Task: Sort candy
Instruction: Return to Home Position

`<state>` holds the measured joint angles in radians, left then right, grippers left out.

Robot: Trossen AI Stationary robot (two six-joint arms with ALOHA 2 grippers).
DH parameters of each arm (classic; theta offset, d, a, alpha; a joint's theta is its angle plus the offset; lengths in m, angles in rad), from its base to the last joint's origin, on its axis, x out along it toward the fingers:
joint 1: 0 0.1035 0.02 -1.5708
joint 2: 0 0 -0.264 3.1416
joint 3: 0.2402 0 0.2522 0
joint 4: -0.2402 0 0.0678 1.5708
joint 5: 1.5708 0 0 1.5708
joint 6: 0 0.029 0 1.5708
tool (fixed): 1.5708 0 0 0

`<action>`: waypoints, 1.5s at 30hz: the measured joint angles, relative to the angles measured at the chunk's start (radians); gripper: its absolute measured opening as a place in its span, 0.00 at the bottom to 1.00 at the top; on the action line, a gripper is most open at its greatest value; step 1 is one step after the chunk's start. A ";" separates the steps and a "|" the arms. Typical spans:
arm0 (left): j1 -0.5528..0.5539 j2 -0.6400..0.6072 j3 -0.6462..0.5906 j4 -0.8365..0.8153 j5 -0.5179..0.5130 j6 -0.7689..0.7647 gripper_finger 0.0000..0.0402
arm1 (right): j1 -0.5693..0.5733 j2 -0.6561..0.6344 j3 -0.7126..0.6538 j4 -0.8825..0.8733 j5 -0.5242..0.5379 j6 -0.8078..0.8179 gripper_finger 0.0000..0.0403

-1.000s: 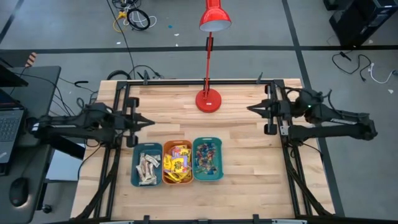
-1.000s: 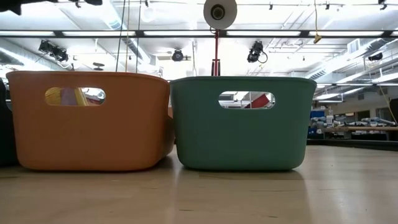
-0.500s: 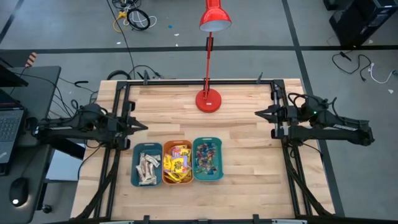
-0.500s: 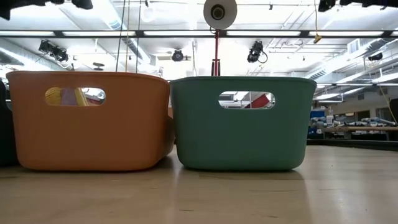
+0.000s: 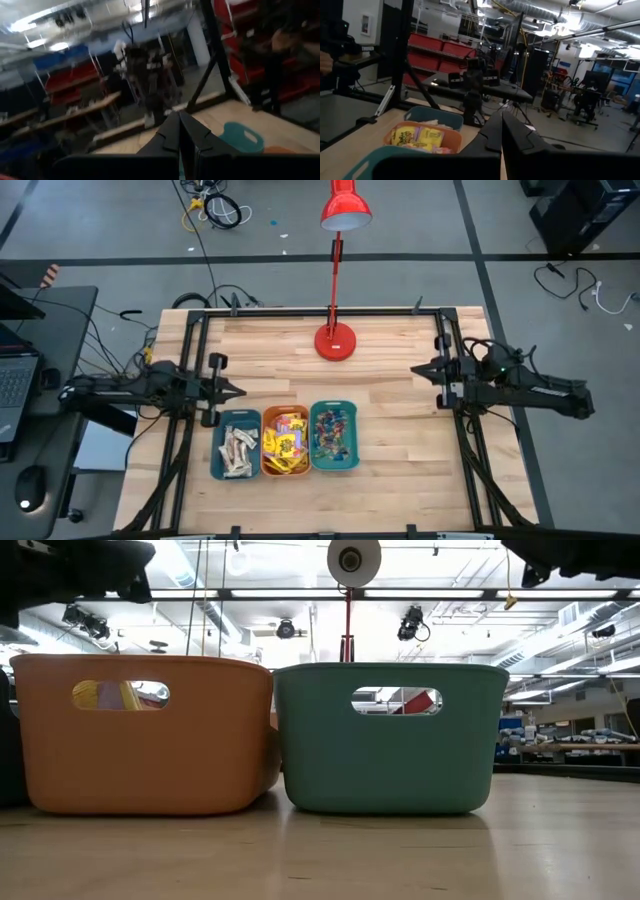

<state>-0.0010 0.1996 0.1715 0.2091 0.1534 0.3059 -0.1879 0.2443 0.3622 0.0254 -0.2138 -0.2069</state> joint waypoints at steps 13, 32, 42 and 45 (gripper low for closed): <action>-0.001 -0.099 -0.107 0.169 0.078 -0.064 0.00 | 0.000 -0.191 -0.115 0.005 0.012 0.044 0.00; -0.001 -0.194 -0.163 0.017 0.041 -0.052 0.00 | -0.003 -0.241 -0.293 0.146 -0.033 0.088 0.00; -0.001 -0.194 -0.163 -0.147 -0.040 -0.075 0.00 | -0.003 -0.237 -0.356 0.126 -0.106 0.128 0.00; -0.001 -0.194 -0.163 -0.181 -0.051 -0.062 0.00 | 0.010 -0.234 -0.356 0.088 -0.129 0.130 0.00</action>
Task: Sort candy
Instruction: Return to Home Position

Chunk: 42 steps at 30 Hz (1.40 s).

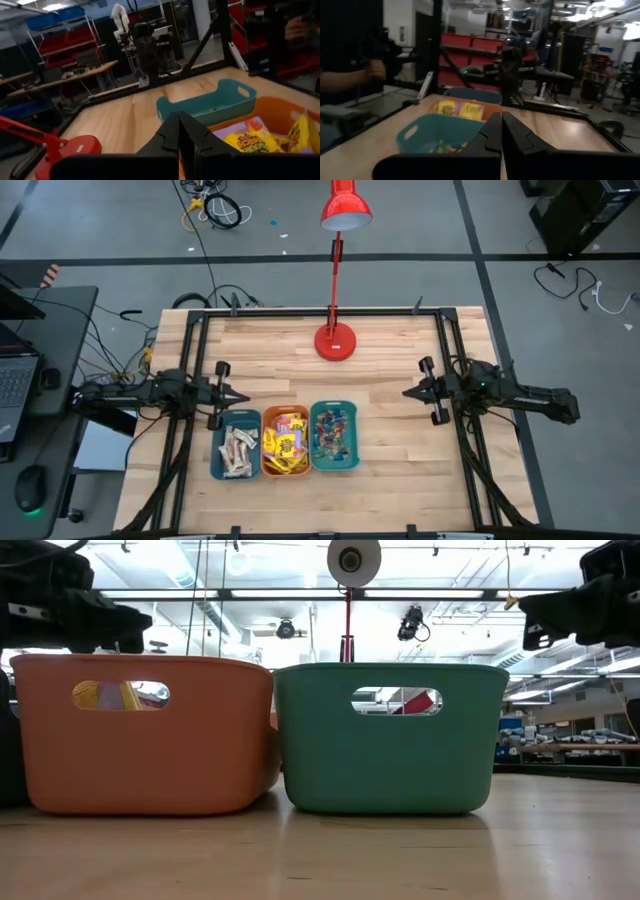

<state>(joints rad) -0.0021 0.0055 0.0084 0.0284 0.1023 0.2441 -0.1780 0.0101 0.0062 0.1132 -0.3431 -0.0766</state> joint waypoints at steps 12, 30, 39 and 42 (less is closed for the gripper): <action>0.000 0.014 0.000 -0.001 -0.017 -0.013 0.00 | 0.006 0.003 0.000 -0.048 0.040 -0.024 0.00; 0.000 0.016 -0.001 0.004 -0.067 -0.047 0.02 | 0.006 0.003 0.000 -0.039 0.043 0.042 0.01; 0.000 0.016 -0.001 0.003 -0.068 -0.047 0.02 | 0.006 0.003 0.000 -0.039 0.042 0.040 0.01; 0.000 0.016 -0.001 0.003 -0.068 -0.047 0.02 | 0.006 0.003 0.000 -0.039 0.043 0.040 0.01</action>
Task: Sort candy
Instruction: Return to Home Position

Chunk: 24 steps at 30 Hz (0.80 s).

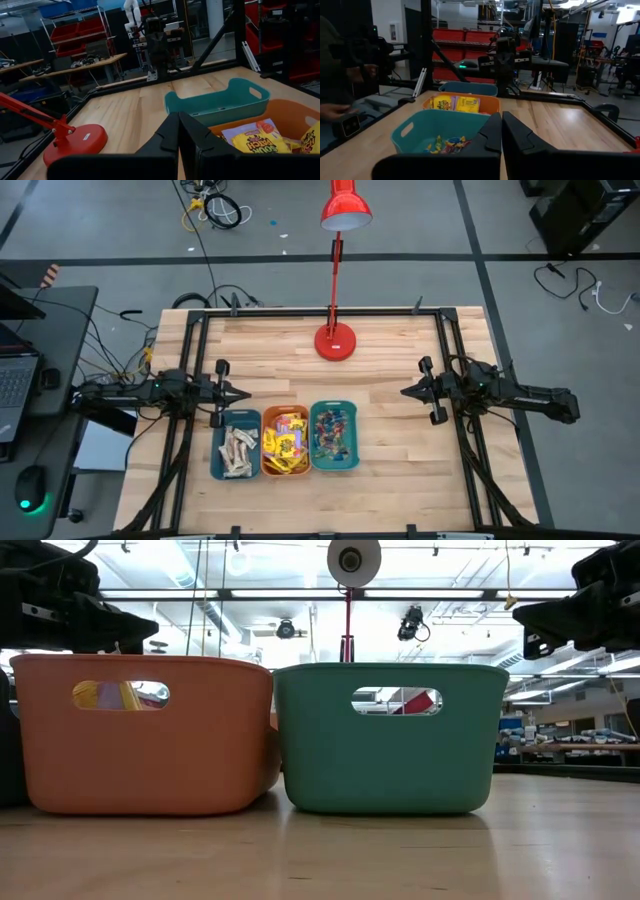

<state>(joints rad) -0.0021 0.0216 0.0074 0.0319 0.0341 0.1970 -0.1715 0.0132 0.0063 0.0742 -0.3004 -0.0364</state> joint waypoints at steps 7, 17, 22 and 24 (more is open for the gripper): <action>0.000 0.000 0.000 0.000 0.000 0.000 0.02 | 0.000 0.000 0.000 0.000 0.000 0.000 0.01; 0.000 0.000 0.000 0.000 0.000 0.000 0.02 | 0.000 0.000 0.000 0.000 0.000 0.000 0.01; 0.000 0.000 0.000 0.001 0.000 -0.001 0.02 | 0.000 0.000 0.000 0.000 0.000 0.000 0.02; 0.000 0.000 0.000 0.016 0.000 -0.001 0.02 | 0.000 0.000 0.000 0.000 0.000 0.000 0.01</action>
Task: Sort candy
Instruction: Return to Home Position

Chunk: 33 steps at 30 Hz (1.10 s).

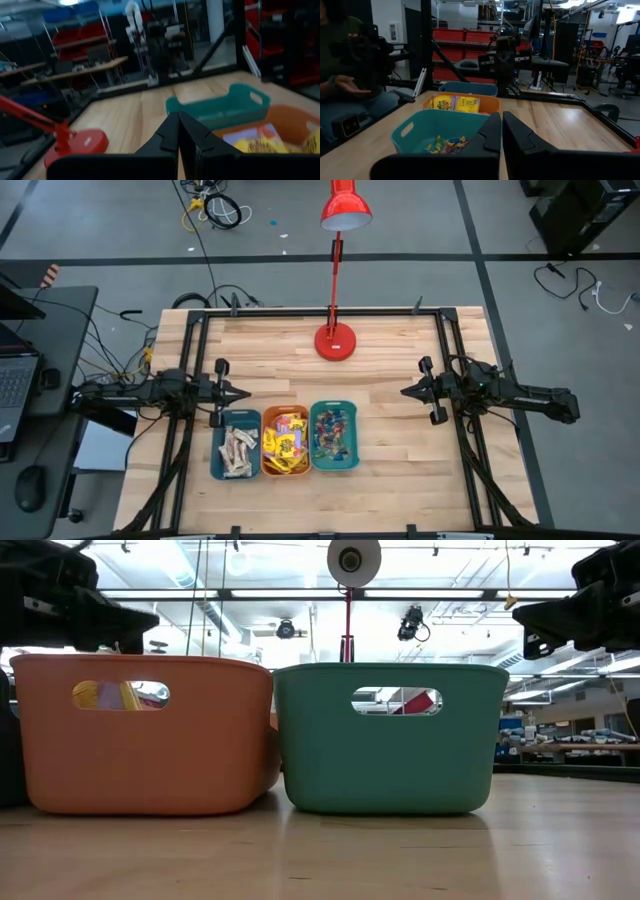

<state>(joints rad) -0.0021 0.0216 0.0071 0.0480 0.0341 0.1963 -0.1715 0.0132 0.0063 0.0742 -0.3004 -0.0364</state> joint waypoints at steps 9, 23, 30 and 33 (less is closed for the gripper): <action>0.000 0.000 0.000 -0.003 0.000 -0.016 0.02 | 0.000 0.000 0.000 0.000 0.000 0.000 0.02; 0.000 0.002 0.000 -0.032 -0.001 -0.021 0.02 | 0.000 0.000 0.000 0.002 0.000 0.000 0.02; 0.000 0.002 0.000 -0.032 -0.001 -0.020 0.02 | 0.000 0.000 0.000 0.002 0.000 0.000 0.01; 0.000 0.002 0.000 -0.032 -0.001 -0.020 0.02 | 0.000 0.000 0.000 0.002 0.000 0.000 0.01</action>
<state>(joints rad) -0.0017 0.0231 0.0071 0.0158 0.0330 0.1764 -0.1715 0.0130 0.0061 0.0765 -0.3004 -0.0360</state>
